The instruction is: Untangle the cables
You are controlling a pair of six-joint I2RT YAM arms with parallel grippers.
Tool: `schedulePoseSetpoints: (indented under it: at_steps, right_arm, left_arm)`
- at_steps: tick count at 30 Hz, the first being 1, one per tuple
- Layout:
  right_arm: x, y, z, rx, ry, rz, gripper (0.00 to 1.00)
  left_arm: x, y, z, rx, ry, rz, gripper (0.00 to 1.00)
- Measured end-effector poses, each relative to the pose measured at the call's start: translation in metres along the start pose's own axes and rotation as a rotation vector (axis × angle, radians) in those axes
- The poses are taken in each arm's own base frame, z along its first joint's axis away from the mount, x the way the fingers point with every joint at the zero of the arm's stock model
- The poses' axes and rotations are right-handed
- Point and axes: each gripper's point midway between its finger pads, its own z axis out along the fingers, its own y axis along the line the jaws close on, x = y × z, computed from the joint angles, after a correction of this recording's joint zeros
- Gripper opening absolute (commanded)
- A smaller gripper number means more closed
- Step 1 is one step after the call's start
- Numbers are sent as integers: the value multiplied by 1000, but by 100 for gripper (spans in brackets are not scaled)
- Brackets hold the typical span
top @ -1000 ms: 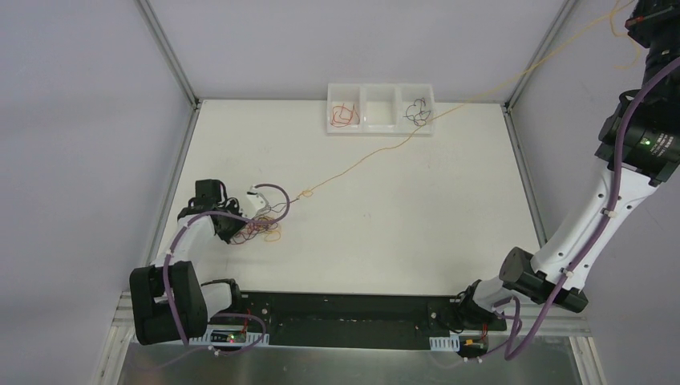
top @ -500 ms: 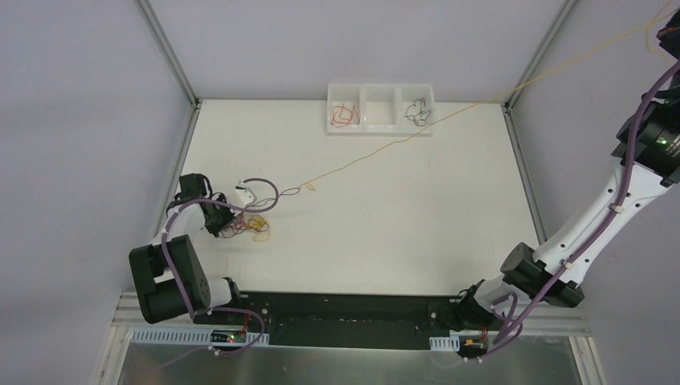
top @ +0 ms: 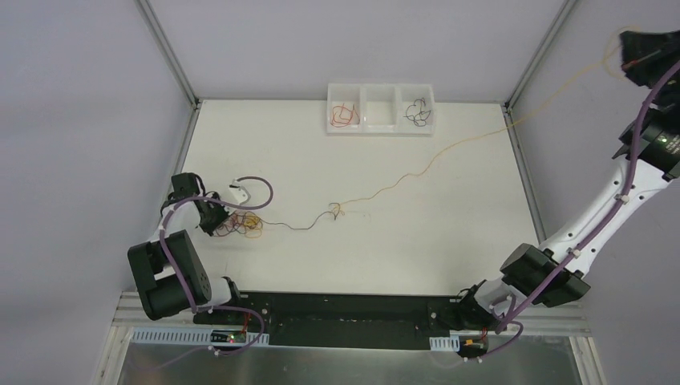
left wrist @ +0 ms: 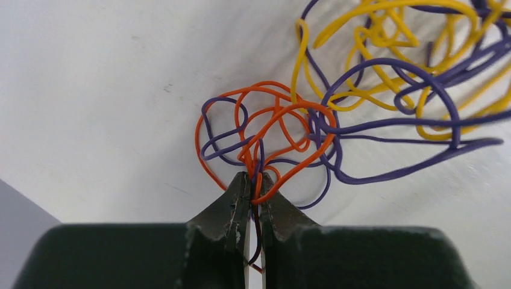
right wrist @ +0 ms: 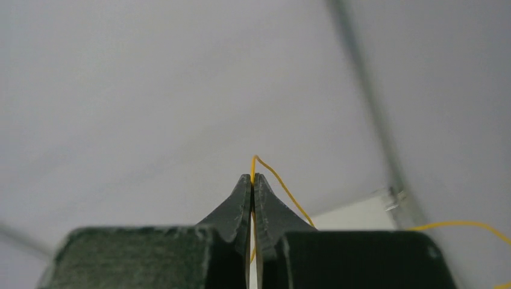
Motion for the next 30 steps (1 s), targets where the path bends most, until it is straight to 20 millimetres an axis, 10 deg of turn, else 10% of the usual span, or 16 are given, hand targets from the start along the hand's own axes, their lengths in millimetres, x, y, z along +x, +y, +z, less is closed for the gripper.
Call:
schedulePoseSetpoints:
  at_steps: [9,19,24,30]
  right_arm:
    - [212,115,-64,-442,702,195,0]
    - [390,146,-187,-656,1350,-39,0]
    - [462,130,-213,-651,1600,-232,80]
    - [491,139,-211,-674,1639,-302,89]
  left_arm:
    - [-46,-17,-37,52,-158,-64,0]
    - [-150,-43,-84,187,-381,-42,63]
    - [-177,-66,-95,313,-416,-64,75]
    - [-208,-103,-97,520,-418,-173,85]
